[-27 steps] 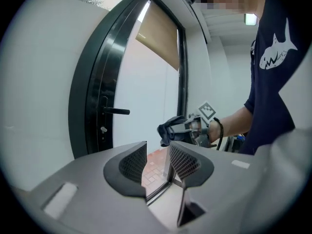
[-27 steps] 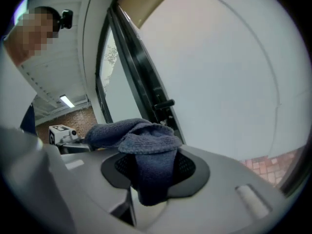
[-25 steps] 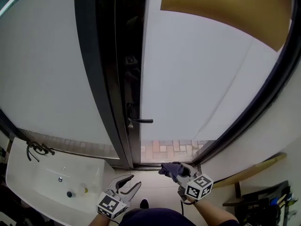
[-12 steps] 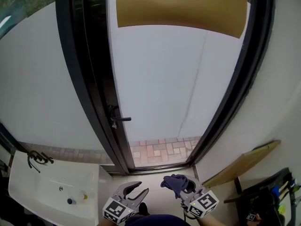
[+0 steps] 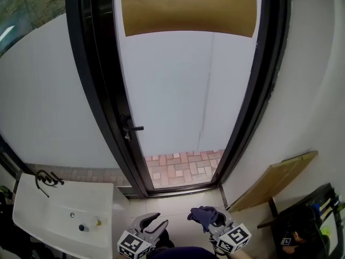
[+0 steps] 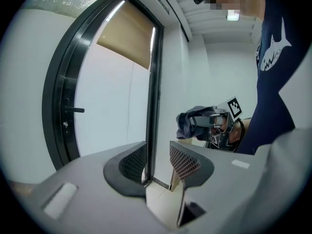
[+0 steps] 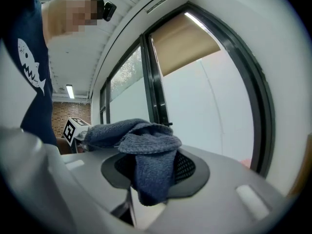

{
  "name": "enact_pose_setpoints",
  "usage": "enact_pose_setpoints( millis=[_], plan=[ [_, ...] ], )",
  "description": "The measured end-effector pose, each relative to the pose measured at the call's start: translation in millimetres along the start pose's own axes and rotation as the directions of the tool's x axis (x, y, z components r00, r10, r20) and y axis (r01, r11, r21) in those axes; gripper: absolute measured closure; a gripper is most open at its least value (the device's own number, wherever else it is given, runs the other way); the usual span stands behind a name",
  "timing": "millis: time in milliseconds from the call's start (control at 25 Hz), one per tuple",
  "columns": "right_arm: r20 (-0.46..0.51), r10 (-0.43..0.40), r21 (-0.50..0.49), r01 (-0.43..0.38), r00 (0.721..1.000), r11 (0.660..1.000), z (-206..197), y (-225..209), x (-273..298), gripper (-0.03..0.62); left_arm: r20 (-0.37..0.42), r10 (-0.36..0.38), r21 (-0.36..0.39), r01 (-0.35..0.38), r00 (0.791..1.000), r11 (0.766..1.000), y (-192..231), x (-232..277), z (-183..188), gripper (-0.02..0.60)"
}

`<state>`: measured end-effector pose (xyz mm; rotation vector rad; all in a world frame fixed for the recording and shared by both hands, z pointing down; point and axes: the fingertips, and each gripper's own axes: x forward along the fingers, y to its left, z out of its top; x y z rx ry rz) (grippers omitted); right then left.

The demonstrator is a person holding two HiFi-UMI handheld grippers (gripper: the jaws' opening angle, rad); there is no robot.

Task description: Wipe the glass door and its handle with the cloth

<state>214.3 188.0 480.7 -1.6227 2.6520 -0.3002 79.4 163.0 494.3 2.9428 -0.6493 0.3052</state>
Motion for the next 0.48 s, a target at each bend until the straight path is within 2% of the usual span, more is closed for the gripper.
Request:
enact_pose_setpoints(
  millis=[480],
  plan=[
    [0.037,0.012,0.017,-0.012,0.999,1.0,4.1,19.4,-31.3,0.448,0.003,0.013,0.016,-0.013,1.0,1.0,-35.3,-21.1,-0.7,0.439]
  ],
)
